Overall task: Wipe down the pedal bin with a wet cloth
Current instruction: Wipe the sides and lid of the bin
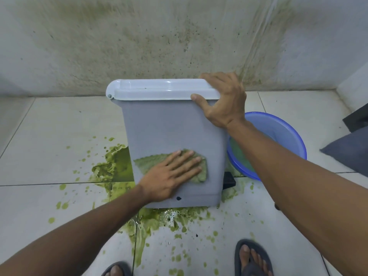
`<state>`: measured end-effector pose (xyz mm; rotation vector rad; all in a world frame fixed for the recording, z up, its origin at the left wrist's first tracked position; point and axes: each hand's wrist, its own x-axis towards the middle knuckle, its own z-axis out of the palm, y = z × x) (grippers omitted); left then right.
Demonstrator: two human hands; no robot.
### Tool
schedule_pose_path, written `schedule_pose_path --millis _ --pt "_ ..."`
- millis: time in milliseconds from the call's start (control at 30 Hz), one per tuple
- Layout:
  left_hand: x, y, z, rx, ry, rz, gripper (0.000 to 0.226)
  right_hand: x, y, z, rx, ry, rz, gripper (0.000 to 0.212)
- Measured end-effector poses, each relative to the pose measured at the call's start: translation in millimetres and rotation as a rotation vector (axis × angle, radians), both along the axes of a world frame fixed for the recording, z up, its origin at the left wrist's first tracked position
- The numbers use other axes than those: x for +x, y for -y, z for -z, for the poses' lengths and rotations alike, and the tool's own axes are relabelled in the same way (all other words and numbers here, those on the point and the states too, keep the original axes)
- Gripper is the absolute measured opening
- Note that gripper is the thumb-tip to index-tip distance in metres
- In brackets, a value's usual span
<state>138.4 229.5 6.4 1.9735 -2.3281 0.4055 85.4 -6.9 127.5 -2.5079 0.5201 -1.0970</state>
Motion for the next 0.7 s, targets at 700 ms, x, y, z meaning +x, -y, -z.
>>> schedule_pose_path --millis 700 --pt "-14.8 3.6 4.3 -0.846 -0.724 -0.963 0.056 -7.2 -2.4 0.4 -0.004 0.050 -0.046 0.047"
